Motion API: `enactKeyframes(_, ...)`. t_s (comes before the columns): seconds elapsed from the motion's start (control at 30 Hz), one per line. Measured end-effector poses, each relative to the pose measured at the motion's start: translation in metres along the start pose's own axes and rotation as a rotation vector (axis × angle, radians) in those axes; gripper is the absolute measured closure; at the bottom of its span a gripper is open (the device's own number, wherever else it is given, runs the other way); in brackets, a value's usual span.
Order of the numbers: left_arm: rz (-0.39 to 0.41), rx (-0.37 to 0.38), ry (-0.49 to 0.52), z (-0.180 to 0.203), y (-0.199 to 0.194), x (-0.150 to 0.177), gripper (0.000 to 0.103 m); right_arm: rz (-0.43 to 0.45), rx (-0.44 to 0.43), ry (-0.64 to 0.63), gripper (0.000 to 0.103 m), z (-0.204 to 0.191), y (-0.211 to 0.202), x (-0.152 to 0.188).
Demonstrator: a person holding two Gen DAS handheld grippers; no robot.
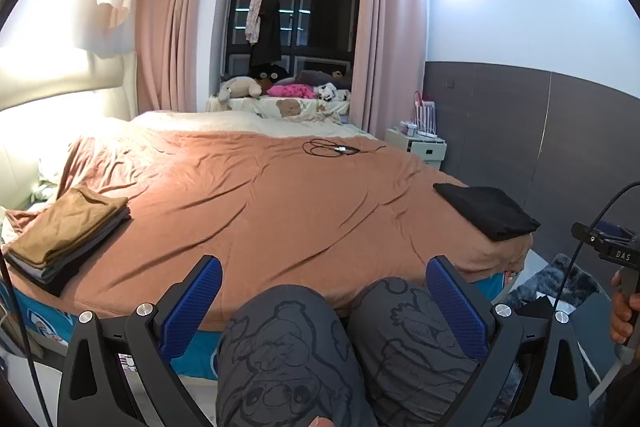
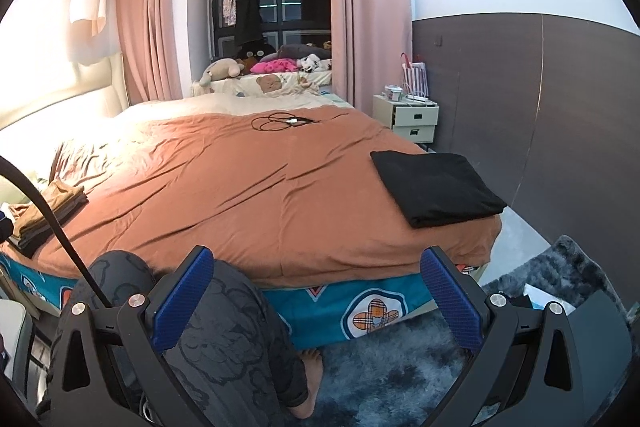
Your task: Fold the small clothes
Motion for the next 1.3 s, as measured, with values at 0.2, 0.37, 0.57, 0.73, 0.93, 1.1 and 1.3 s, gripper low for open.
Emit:
enactKeyframes(0.2,0.001,0.006,0.004,0.001,-0.002,0.001,0.000,-0.001,-0.002,0.006,0.000,-0.007,-0.001,0.004)
enactKeyframes(0.37,0.001,0.009,-0.002,0.000,-0.003,0.002,0.000,-0.003,-0.001,0.008,0.000,-0.010,-0.002,0.006)
enactKeyframes(0.57,0.004,0.010,-0.005,0.000,-0.003,0.003,0.000,-0.003,-0.004,0.009,0.000,-0.008,-0.001,0.006)
enactKeyframes(0.73,0.008,0.009,-0.006,0.000,-0.004,0.004,0.000,-0.002,-0.004,0.010,0.000,-0.008,-0.001,0.006)
enactKeyframes(0.93,0.017,0.005,-0.003,0.003,-0.008,0.005,0.000,-0.001,-0.008,0.009,0.000,-0.009,-0.001,0.008)
enactKeyframes(1.1,0.021,0.006,-0.005,0.004,-0.010,0.005,0.000,0.005,-0.007,0.015,0.000,-0.009,-0.001,0.009)
enactKeyframes(1.3,0.022,-0.003,-0.005,0.007,-0.012,0.005,0.000,0.003,-0.007,0.016,0.000,-0.006,-0.001,0.011)
Point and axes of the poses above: each gripper's, at about its wrist camera, not at the fingertips, and y roughly the way its jaws point, z to its right, x to its underside, the point moved 3 cm from there along y, roughly the way its jaws point, and after that the axes turned 3 degrees about x, right-handed, at the moved point
